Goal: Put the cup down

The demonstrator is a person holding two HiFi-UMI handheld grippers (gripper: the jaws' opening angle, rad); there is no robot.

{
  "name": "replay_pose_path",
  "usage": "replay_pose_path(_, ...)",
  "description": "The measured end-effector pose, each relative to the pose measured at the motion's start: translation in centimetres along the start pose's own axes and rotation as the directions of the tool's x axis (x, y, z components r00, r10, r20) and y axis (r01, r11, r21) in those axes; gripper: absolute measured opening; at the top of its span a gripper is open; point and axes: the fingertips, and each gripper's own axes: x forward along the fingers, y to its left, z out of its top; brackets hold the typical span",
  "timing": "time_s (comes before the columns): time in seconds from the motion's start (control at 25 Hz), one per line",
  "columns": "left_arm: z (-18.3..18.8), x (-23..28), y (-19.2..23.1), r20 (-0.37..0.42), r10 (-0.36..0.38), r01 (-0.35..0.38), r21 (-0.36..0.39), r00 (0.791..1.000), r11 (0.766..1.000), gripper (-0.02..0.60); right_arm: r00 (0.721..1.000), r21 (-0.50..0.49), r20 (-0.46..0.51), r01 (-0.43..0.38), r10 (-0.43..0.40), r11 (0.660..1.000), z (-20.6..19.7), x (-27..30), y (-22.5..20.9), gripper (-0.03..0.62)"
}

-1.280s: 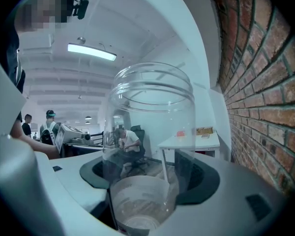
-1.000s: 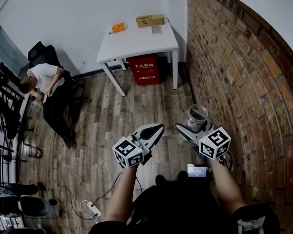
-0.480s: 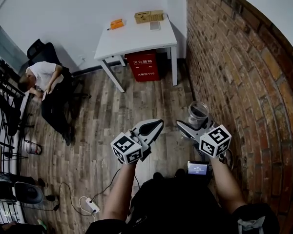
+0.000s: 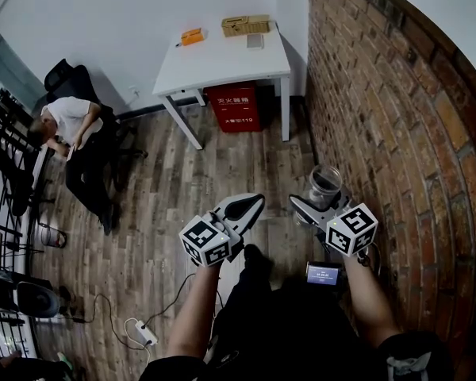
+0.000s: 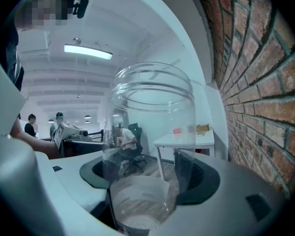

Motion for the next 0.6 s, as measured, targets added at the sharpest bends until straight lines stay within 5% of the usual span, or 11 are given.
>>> replay_pose_path(0.6, 2.8, 6.2, 19.4, -0.012, -0.068, 0.068, -0.001, 0.998, 0.998, 0.008, 0.997, -0.007, -0.024, 0.076, -0.076, 0.997, 2.5, 16.1, -10.3, 0.354)
